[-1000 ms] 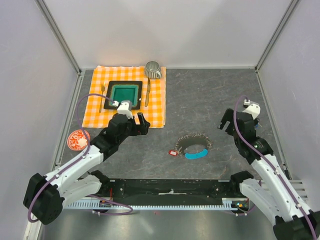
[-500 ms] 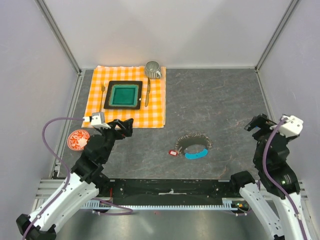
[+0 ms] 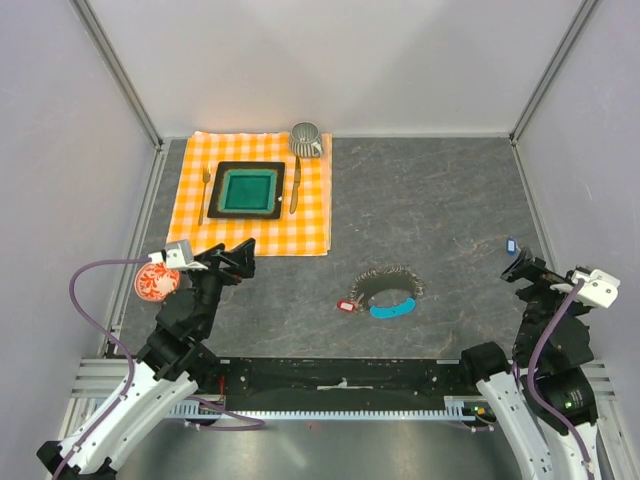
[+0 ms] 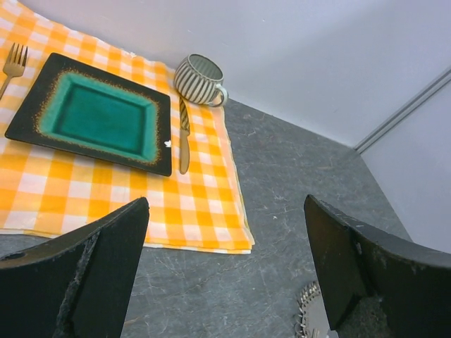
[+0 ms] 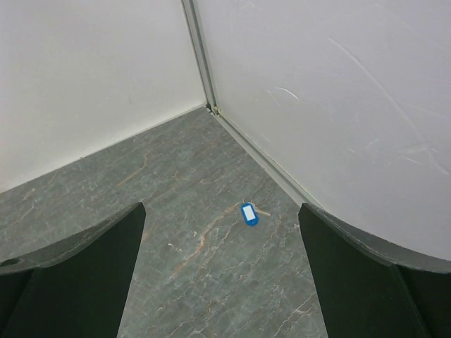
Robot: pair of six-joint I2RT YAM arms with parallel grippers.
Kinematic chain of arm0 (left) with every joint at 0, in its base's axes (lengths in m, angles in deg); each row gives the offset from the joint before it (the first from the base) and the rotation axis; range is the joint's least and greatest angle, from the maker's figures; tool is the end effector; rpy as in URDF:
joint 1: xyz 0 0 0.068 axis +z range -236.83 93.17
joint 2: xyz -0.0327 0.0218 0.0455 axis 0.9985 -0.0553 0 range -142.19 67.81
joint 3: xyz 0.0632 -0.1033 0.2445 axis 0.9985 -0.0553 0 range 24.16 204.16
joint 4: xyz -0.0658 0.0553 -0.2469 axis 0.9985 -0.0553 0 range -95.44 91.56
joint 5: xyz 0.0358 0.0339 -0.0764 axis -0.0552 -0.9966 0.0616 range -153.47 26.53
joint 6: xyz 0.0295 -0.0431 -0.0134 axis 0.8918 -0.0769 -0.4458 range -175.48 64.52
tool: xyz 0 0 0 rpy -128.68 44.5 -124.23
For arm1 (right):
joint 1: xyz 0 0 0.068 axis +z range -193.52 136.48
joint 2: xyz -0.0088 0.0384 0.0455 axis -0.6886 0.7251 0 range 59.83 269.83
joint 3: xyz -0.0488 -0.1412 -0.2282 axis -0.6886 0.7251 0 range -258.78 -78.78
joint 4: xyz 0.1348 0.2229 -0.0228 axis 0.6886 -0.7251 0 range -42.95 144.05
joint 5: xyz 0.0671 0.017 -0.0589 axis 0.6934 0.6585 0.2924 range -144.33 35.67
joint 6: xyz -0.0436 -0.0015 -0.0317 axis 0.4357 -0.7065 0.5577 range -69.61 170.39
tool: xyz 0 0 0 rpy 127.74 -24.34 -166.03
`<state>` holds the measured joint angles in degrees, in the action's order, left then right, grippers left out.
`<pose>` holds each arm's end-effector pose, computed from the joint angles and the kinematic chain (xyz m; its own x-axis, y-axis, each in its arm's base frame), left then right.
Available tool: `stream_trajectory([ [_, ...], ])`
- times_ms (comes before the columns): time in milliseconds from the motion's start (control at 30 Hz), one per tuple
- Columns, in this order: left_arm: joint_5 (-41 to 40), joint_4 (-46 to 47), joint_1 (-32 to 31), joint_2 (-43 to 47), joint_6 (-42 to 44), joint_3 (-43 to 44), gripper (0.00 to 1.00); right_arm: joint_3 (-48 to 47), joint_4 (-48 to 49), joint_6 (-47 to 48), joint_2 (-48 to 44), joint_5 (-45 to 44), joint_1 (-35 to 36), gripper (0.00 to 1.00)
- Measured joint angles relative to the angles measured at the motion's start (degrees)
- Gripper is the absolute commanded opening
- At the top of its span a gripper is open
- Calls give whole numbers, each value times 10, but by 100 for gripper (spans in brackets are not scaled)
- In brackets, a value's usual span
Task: Put the keys on the keyring
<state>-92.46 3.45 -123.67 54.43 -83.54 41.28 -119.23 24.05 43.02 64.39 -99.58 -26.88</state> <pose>0.0970 -0.0512 0.2608 0.0042 -0.5172 -0.8559 0.1592 0.8453 -0.5100 0.0252 -0.0188 0.3369 0.1586 0.1418 -0.9771 0.4587 0.8658 0.2001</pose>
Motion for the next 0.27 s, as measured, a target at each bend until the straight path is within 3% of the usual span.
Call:
stream_trajectory([
  [267, -9, 8, 0, -5, 0, -1, 97, 8, 9, 12, -6, 6, 0, 98],
])
